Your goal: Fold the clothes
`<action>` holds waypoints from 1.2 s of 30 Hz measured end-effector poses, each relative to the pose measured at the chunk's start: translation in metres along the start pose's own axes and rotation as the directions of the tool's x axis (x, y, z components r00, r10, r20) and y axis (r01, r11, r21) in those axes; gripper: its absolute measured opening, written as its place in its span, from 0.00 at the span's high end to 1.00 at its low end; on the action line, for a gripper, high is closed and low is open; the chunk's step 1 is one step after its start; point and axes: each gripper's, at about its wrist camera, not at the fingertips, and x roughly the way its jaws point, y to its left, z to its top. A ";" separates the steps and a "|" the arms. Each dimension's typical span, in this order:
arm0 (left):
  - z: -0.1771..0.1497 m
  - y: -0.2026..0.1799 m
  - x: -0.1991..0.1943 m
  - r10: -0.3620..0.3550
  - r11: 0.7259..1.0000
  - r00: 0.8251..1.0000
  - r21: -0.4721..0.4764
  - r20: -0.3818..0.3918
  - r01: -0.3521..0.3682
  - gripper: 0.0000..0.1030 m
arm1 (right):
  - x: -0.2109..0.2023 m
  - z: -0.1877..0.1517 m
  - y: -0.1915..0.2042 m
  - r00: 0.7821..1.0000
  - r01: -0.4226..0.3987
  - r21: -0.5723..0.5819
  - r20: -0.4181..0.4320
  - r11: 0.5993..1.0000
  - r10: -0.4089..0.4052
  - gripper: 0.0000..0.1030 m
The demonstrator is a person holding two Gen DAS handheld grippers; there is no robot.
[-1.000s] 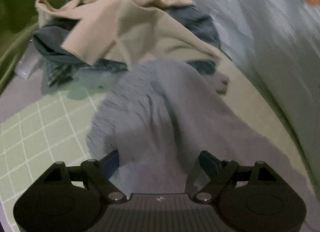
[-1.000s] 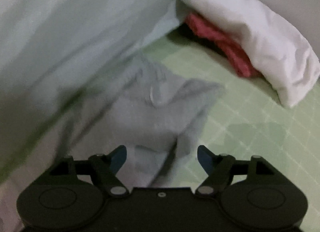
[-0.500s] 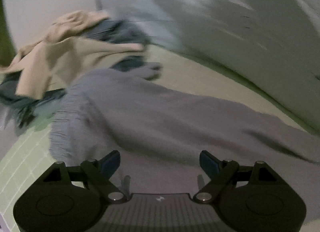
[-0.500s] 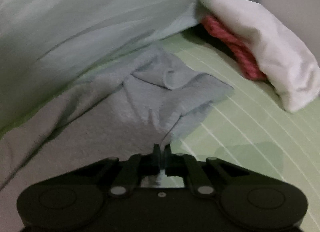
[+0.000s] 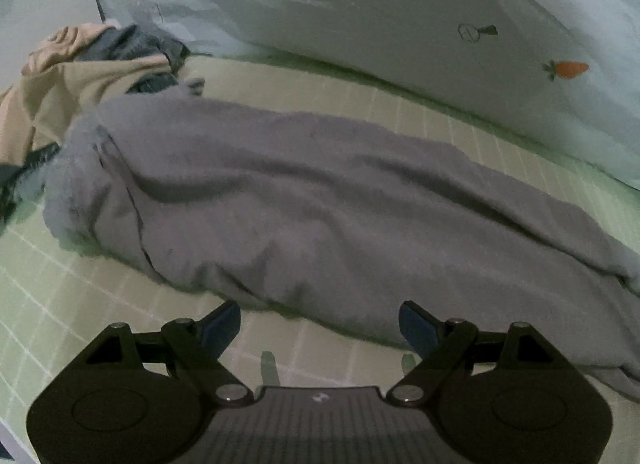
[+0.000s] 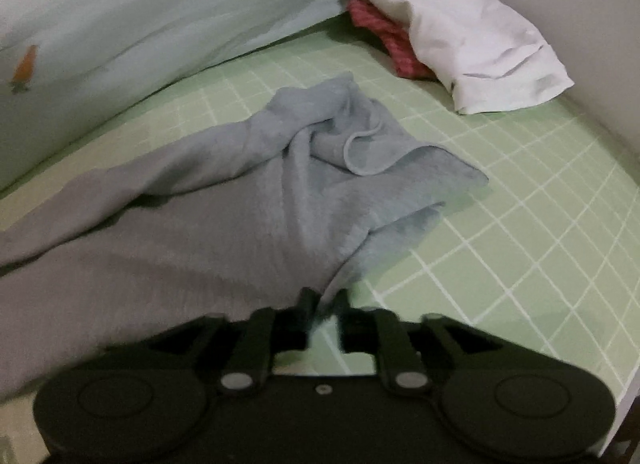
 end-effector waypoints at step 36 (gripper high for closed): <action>0.034 -0.094 0.082 0.099 0.994 0.987 0.062 -0.130 -0.091 0.01 | 0.056 0.107 -0.101 0.992 0.084 0.220 0.074 0.972 -0.102 0.35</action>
